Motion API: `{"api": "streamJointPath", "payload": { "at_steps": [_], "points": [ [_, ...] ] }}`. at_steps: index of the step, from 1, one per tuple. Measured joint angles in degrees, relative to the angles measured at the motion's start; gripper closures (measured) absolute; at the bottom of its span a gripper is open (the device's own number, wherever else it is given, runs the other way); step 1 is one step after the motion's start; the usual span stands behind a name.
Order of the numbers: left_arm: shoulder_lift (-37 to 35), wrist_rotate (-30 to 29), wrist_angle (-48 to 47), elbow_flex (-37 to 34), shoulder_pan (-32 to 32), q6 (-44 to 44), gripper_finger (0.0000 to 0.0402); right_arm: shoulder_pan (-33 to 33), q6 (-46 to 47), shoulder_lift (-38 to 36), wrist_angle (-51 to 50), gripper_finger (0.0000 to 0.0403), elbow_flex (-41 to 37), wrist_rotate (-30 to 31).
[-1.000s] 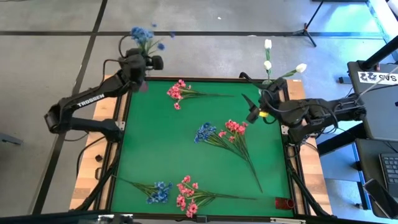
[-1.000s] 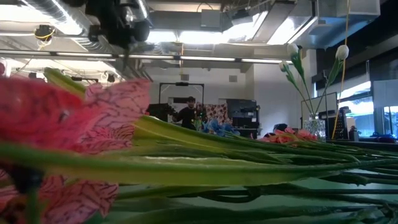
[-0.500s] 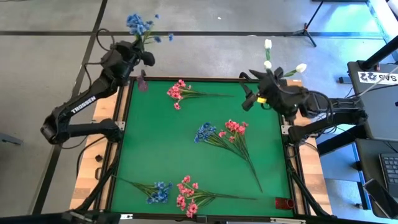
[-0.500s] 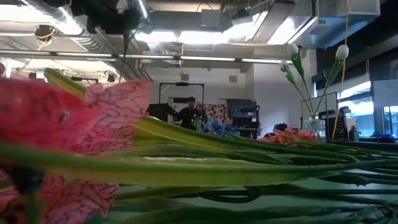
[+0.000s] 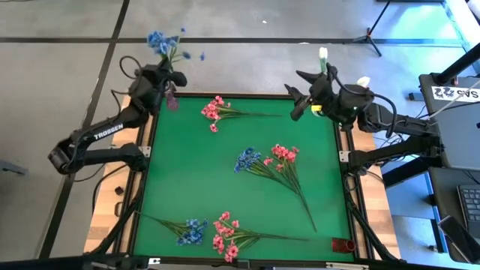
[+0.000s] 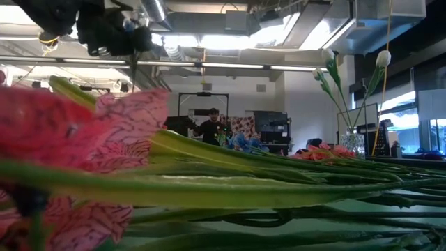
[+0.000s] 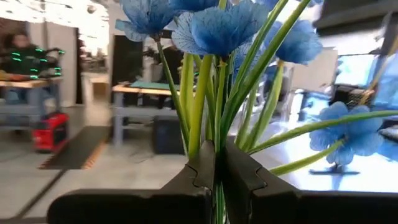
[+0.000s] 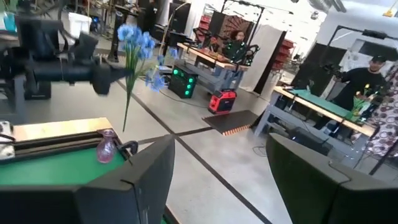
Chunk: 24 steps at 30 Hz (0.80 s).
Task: Sort flowers into vase by color
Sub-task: Put the top left blue flowers into the violet vase
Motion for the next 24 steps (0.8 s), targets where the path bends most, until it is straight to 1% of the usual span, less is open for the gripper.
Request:
{"api": "streamJointPath", "payload": {
  "at_steps": [3,6,8,11,16,19,21,24],
  "points": [
    [-1.74,-5.95,-0.01,-0.44,-3.28,3.73,0.0392,1.11,3.19,0.00,0.02,0.0150,0.00,-0.12],
    [-5.23,-9.89,1.01,-0.38,-5.72,7.24,0.0392,2.18,3.50,0.00,-0.02,0.0150,0.00,1.28],
    [-6.93,-12.20,-1.06,-0.36,-6.84,7.47,0.0392,3.15,3.60,0.13,-0.02,0.0150,0.00,1.94],
    [-8.43,-12.95,-5.03,-0.50,-6.56,7.12,0.0392,3.48,3.79,0.58,-0.11,0.0150,0.00,2.10],
    [-8.54,-12.63,-5.68,-3.69,-4.82,3.72,0.0392,3.46,5.11,1.03,-0.06,0.0150,0.00,2.09],
    [-8.60,-12.85,-4.87,-5.46,-3.39,1.20,0.0392,3.32,5.11,1.31,0.09,0.0150,0.00,2.06],
    [-8.57,-12.76,-3.71,-6.69,-2.53,1.17,0.0391,3.33,5.11,1.40,-0.02,0.0150,0.00,2.03],
    [-8.60,-10.30,-2.21,-7.75,-1.28,0.47,0.0391,3.33,5.26,1.46,-0.06,0.0150,0.00,1.50]
  ]
}}
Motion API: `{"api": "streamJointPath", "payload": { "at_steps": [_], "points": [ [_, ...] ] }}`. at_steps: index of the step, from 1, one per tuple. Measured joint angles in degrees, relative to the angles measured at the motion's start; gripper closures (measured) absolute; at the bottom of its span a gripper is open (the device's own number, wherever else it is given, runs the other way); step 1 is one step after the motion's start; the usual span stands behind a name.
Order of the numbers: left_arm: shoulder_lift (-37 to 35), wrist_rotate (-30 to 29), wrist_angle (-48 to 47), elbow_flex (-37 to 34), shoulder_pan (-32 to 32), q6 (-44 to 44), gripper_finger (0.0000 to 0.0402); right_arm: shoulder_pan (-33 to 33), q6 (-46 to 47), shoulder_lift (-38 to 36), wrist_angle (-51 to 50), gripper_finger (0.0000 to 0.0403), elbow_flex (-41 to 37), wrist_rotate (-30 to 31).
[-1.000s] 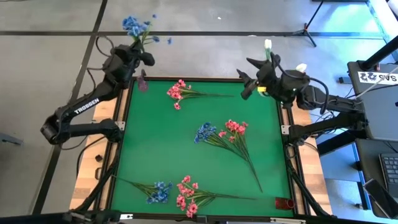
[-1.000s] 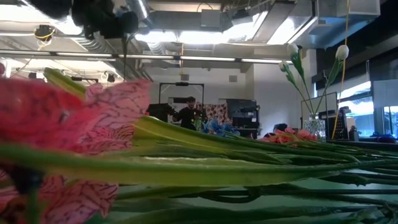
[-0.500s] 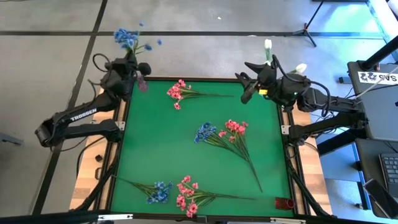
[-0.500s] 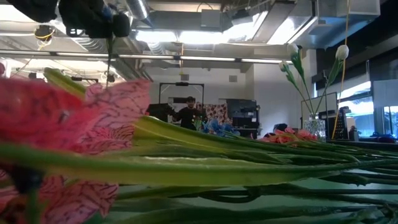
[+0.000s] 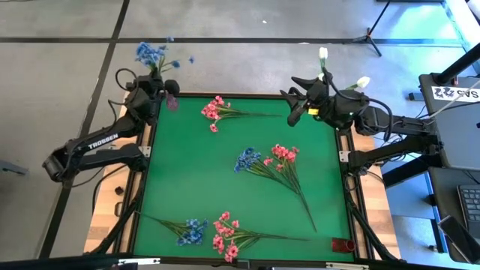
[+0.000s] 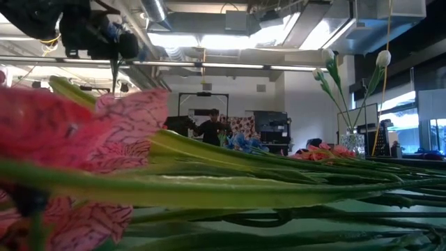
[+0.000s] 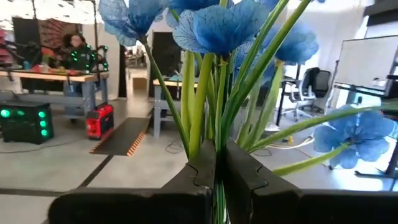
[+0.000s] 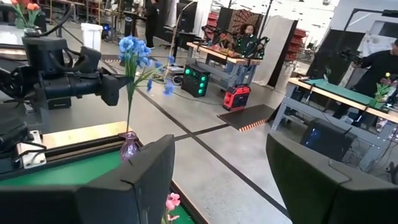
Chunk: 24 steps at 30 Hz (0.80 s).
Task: Sort flowers into vase by color
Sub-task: Put the top left blue flowers into the violet vase
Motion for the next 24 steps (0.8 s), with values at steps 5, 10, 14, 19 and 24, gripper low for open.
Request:
{"api": "streamJointPath", "payload": {
  "at_steps": [5,10,14,19,24],
  "points": [
    [0.00,0.60,1.47,-0.06,1.35,-0.67,0.0391,0.02,0.28,0.11,-0.21,0.0150,0.00,-1.08],
    [0.04,0.63,1.50,-0.06,1.36,-0.57,0.0391,0.02,-0.24,0.11,-0.59,0.0150,0.00,-1.44],
    [0.62,0.56,-0.33,-0.06,1.36,-1.47,0.0391,0.02,-0.32,0.11,-1.51,0.0150,0.00,-1.44],
    [3.18,0.13,-0.67,-0.06,2.34,-3.79,0.0391,0.02,-0.32,0.10,-1.51,0.0150,0.00,-1.44],
    [4.11,-1.15,-0.89,-0.06,2.52,-3.69,0.0376,0.04,-0.32,0.10,-1.49,0.0150,0.00,-1.44]
  ]
}}
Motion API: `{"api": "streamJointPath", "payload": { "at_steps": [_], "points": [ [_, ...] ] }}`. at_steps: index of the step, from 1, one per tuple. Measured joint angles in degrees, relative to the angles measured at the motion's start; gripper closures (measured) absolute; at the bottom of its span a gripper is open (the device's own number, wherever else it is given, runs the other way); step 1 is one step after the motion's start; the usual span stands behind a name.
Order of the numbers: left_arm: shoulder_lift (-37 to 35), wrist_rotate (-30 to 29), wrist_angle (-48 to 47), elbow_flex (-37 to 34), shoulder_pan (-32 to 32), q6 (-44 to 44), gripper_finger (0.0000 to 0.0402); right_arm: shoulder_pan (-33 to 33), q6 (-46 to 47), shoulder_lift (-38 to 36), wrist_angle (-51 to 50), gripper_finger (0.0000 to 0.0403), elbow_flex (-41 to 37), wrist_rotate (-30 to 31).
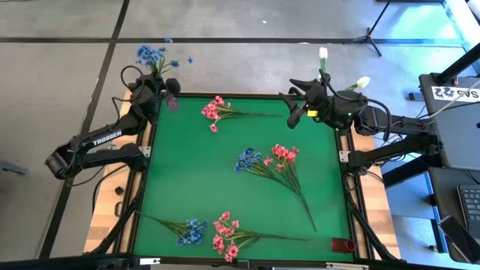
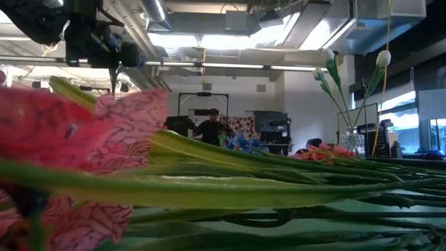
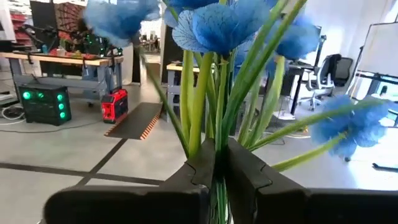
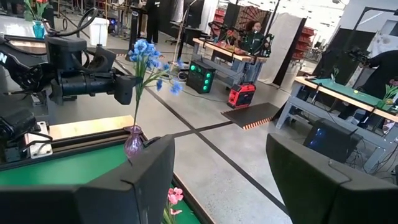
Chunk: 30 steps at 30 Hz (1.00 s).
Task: Sort flowers into vase by color
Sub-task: Put the top left blue flowers into the violet vase
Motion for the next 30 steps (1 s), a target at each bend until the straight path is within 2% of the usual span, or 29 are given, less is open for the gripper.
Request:
{"api": "streamJointPath", "payload": {
  "at_steps": [10,18,23,30],
  "points": [
    [0.04,-1.04,-5.49,0.00,0.02,-0.79,0.0331,0.00,-0.02,0.00,0.04,0.0150,0.00,0.00],
    [0.02,-1.68,-13.96,0.00,-0.20,-8.80,0.0325,0.00,0.41,0.00,0.04,0.0150,0.00,0.00],
    [-0.58,0.67,-18.36,0.10,-0.20,-10.24,0.0325,-0.02,0.51,0.00,0.43,0.0150,0.00,0.03],
    [-1.44,4.29,-31.08,3.87,0.98,-16.41,0.0319,-0.02,3.37,-0.02,0.54,0.0150,0.00,0.09]
  ]
}}
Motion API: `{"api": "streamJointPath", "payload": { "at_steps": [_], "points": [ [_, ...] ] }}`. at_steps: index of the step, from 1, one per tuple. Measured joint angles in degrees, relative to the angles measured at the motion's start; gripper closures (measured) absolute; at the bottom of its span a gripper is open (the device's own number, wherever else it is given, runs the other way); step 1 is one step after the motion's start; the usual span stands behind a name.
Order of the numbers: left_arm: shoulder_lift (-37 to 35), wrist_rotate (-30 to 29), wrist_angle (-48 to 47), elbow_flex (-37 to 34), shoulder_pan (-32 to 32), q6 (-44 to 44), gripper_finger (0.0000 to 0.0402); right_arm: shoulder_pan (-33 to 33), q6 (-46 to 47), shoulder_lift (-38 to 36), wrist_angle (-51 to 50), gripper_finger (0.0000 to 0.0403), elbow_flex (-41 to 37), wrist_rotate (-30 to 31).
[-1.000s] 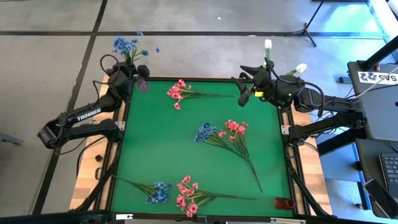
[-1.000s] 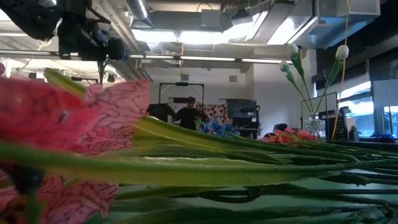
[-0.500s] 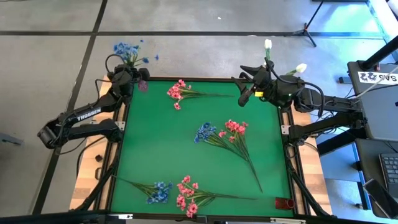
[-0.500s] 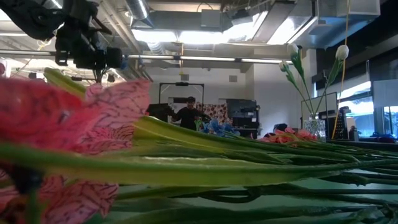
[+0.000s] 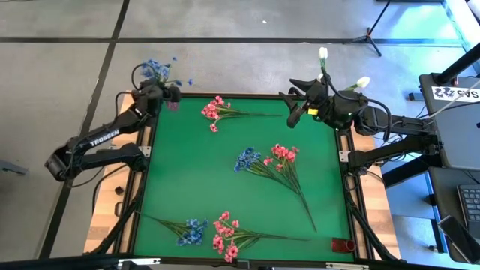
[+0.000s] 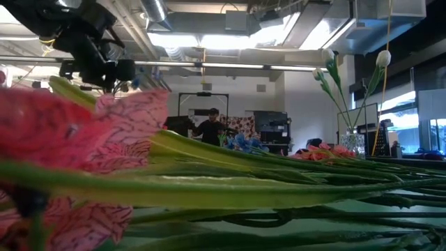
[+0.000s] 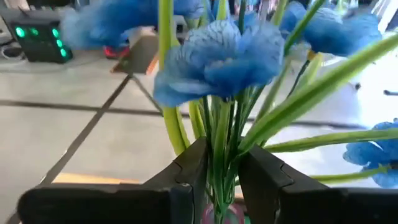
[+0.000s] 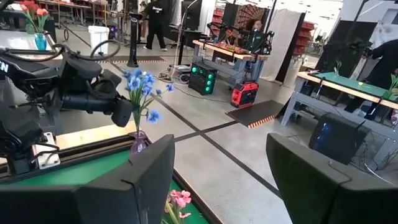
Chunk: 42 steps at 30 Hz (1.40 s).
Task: Sort flowers into vase by color
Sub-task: Put the top left blue flowers into the violet vase
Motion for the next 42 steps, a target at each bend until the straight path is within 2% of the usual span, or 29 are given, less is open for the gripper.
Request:
{"api": "streamJointPath", "payload": {
  "at_steps": [7,14,20,26,38,42],
  "points": [
    [-0.07,6.12,-15.20,5.73,2.17,-5.10,0.0292,0.00,3.46,0.00,-0.35,0.0150,0.00,0.08],
    [-0.07,12.23,-23.24,9.32,4.60,-7.92,0.0264,0.00,7.39,0.00,-2.63,0.0150,0.00,-1.14],
    [-0.02,12.71,-28.83,14.75,5.10,-10.48,0.0263,0.00,12.85,0.00,-6.10,0.0150,0.00,-1.47],
    [1.73,21.03,-35.80,18.99,7.81,-12.12,0.0257,-0.04,14.84,-0.02,-8.61,0.0150,0.00,-2.46],
    [4.17,30.13,-39.69,19.06,12.16,-15.01,0.0249,-0.04,16.24,0.00,-9.04,0.0150,0.00,-2.62],
    [4.94,30.07,-40.64,19.06,12.38,-14.89,0.0249,-0.02,16.43,0.02,-10.45,0.0150,0.00,-2.62]
  ]
}}
